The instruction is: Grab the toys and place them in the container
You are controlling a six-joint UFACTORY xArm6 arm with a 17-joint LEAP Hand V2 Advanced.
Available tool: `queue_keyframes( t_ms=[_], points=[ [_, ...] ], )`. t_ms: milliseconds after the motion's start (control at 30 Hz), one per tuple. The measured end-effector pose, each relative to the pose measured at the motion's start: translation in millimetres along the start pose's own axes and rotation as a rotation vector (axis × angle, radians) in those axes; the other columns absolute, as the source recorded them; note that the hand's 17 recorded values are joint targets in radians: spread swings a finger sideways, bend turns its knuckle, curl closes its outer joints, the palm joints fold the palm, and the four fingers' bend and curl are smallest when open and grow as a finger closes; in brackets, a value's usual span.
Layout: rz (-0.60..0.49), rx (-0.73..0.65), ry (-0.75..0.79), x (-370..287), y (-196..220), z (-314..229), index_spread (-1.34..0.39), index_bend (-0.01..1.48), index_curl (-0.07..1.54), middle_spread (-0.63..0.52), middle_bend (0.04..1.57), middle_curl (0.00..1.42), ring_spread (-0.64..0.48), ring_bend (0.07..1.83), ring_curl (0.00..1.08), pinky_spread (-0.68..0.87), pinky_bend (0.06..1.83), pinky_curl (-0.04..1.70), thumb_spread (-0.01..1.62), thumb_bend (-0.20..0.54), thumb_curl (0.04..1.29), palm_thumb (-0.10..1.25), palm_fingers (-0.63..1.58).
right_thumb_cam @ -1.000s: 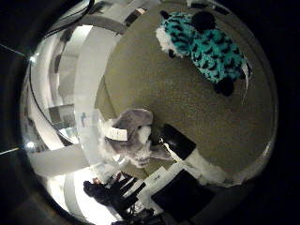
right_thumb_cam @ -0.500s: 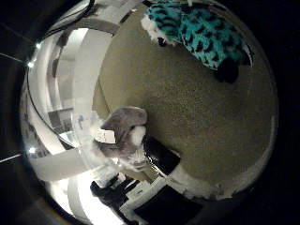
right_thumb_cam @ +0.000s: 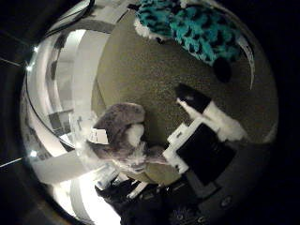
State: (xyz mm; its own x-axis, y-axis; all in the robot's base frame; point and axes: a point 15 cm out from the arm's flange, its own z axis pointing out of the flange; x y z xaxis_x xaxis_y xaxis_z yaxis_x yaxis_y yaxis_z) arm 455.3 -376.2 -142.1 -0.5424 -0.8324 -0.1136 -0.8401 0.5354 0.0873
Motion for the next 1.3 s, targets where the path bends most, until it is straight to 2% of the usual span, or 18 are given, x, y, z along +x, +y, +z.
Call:
queue_keyframes(
  t_ms=[133, 300, 667, 733, 800, 867, 967, 1200, 1300],
  points=[
    [-0.001, -0.001, 0.001, 0.4, 0.7, 2.1, -0.31, 0.8, 0.54, 0.0, 0.36, 0.36, 0.17, 0.18, 0.13, 0.4, 0.18, 0.01, 0.9, -0.008, 0.45, 1.0, 0.57],
    [-0.004, -0.003, 0.001, 0.3, 1.2, 2.6, -0.38, 0.91, 0.59, -0.13, 0.47, 0.4, 0.09, 0.2, 0.13, 0.38, 0.16, -0.01, 0.82, -0.016, 0.52, 1.06, 0.62],
    [-0.035, -0.029, -0.007, 0.5, 2.8, -28.7, -0.41, 0.94, 0.64, -0.25, 0.53, 0.46, -0.01, 0.24, 0.17, 0.35, 0.18, -0.01, 0.81, -0.021, 0.58, 1.06, 0.58],
    [-0.044, -0.024, -0.011, 2.7, 0.7, -43.7, -0.42, 0.88, 0.63, -0.27, 0.52, 0.47, -0.08, 0.34, 0.19, 0.33, 0.2, -0.01, 0.82, -0.021, 0.59, 1.06, 0.64],
    [-0.051, -0.027, -0.019, 3.1, 1.0, -56.0, -0.43, 0.73, 0.61, -0.32, 0.49, 0.48, -0.23, 0.54, 0.26, 0.18, 0.33, 0.0, 0.83, -0.022, 0.59, 1.05, 0.76],
    [-0.056, -0.039, -0.027, 3.0, 3.8, -66.0, -0.45, 0.66, 0.61, -0.34, 0.47, 0.5, -0.28, 0.63, 0.3, 0.07, 0.44, 0.0, 0.84, -0.019, 0.59, 1.05, 0.78],
    [-0.068, -0.046, -0.033, 1.9, 5.4, -73.4, -0.48, 0.59, 0.64, -0.39, 0.56, 0.58, -0.35, 0.7, 0.36, -0.12, 0.6, -0.01, 0.87, -0.019, 0.6, 1.04, 0.79],
    [-0.062, -0.046, -0.035, 8.0, 6.7, -73.9, -0.5, 0.61, 0.73, -0.42, 0.65, 0.71, -0.38, 0.78, 0.43, -0.22, 0.72, -0.01, 0.91, -0.021, 0.61, 1.03, 0.69],
    [-0.059, -0.05, -0.036, 9.9, 8.3, -72.0, -0.47, 0.45, 0.7, -0.37, 0.63, 0.73, -0.33, 0.82, 0.47, -0.17, 0.81, 0.0, 0.97, -0.029, 0.58, 0.94, 0.49]
  ],
)
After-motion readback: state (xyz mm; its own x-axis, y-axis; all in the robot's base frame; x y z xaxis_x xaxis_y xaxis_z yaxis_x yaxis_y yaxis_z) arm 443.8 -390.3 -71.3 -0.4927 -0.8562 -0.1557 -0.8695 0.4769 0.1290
